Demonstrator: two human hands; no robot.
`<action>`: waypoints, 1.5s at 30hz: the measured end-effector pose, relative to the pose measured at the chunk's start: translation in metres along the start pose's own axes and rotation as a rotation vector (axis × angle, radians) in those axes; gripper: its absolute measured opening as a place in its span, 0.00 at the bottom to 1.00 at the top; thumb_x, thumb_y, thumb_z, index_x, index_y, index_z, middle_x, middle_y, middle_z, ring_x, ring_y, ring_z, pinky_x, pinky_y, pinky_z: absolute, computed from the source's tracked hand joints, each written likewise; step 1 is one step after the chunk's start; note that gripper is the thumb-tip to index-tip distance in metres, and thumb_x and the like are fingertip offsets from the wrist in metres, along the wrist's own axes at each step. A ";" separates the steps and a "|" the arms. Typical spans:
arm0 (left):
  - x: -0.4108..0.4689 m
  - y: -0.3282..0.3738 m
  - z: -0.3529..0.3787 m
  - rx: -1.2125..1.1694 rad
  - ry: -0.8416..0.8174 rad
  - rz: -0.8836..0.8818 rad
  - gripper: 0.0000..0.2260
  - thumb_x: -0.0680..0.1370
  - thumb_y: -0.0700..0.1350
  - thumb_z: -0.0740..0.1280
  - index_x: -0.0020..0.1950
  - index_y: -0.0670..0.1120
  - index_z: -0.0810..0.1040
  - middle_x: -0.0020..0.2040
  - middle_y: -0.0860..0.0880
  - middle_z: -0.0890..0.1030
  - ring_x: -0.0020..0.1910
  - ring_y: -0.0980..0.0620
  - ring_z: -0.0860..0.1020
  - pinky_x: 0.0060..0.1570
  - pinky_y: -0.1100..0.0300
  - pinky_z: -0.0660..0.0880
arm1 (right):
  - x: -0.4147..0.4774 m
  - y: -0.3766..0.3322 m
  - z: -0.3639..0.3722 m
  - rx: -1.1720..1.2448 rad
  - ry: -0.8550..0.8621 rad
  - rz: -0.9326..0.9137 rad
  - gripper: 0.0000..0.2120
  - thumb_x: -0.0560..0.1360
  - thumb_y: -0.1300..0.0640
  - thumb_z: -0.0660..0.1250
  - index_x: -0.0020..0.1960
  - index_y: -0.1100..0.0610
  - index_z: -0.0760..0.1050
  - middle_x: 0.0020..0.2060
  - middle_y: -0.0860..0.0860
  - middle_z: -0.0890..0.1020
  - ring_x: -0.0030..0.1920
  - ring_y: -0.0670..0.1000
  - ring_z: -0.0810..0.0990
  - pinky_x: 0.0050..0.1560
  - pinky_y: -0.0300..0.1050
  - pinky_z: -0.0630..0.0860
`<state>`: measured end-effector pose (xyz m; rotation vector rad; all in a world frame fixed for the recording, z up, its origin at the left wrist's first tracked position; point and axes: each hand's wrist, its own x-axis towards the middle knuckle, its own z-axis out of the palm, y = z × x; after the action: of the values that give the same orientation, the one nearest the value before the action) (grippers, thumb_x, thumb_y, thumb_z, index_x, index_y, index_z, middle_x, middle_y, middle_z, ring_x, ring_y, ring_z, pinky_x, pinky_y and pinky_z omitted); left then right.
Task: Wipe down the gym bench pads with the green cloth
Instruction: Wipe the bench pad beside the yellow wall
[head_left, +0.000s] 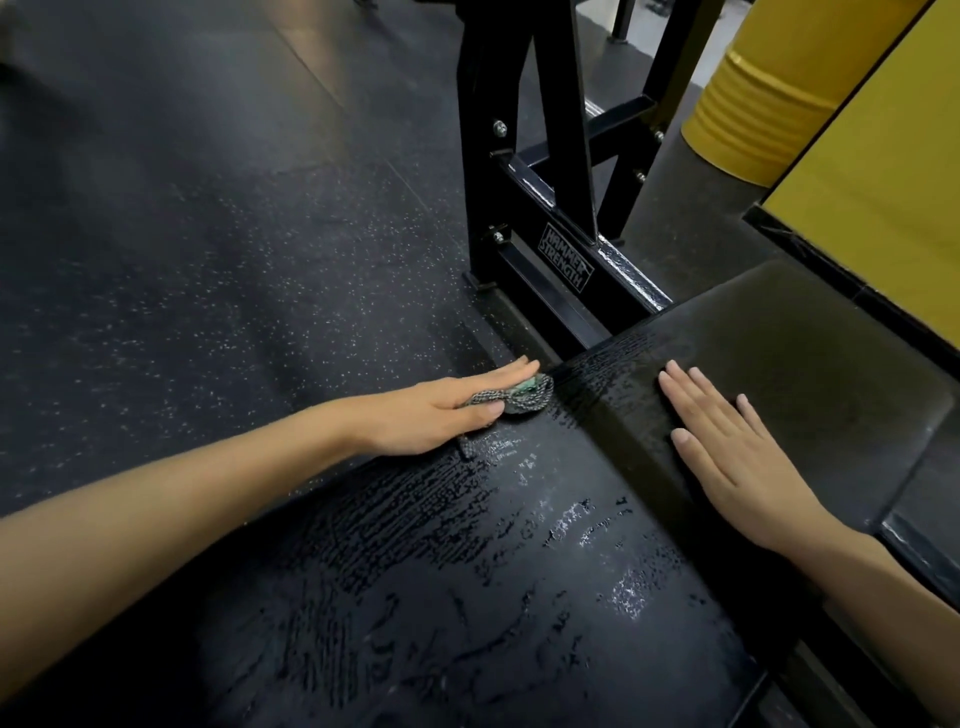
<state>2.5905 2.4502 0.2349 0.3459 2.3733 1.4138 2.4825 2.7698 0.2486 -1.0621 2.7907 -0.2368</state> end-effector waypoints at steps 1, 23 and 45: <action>-0.006 0.000 0.000 -0.005 0.001 -0.003 0.23 0.84 0.53 0.52 0.78 0.64 0.49 0.79 0.67 0.48 0.76 0.70 0.49 0.74 0.72 0.46 | 0.000 -0.002 0.000 0.007 -0.015 0.014 0.32 0.76 0.36 0.36 0.79 0.43 0.45 0.76 0.33 0.42 0.75 0.35 0.37 0.76 0.43 0.36; -0.018 -0.003 0.002 -0.003 0.034 -0.066 0.24 0.85 0.49 0.53 0.80 0.58 0.52 0.78 0.65 0.53 0.75 0.71 0.52 0.72 0.75 0.49 | -0.028 -0.102 0.018 -0.059 -0.084 -0.145 0.28 0.80 0.41 0.35 0.79 0.45 0.39 0.77 0.37 0.38 0.76 0.39 0.33 0.75 0.48 0.34; -0.083 -0.017 -0.001 -0.131 0.025 -0.115 0.23 0.82 0.53 0.56 0.77 0.62 0.57 0.76 0.71 0.59 0.75 0.70 0.56 0.77 0.63 0.51 | -0.028 -0.103 0.017 -0.057 -0.089 -0.129 0.30 0.79 0.40 0.33 0.79 0.45 0.39 0.77 0.36 0.38 0.75 0.38 0.32 0.75 0.49 0.35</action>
<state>2.6653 2.4098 0.2352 0.1551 2.2663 1.5185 2.5731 2.7110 0.2546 -1.2357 2.6684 -0.1215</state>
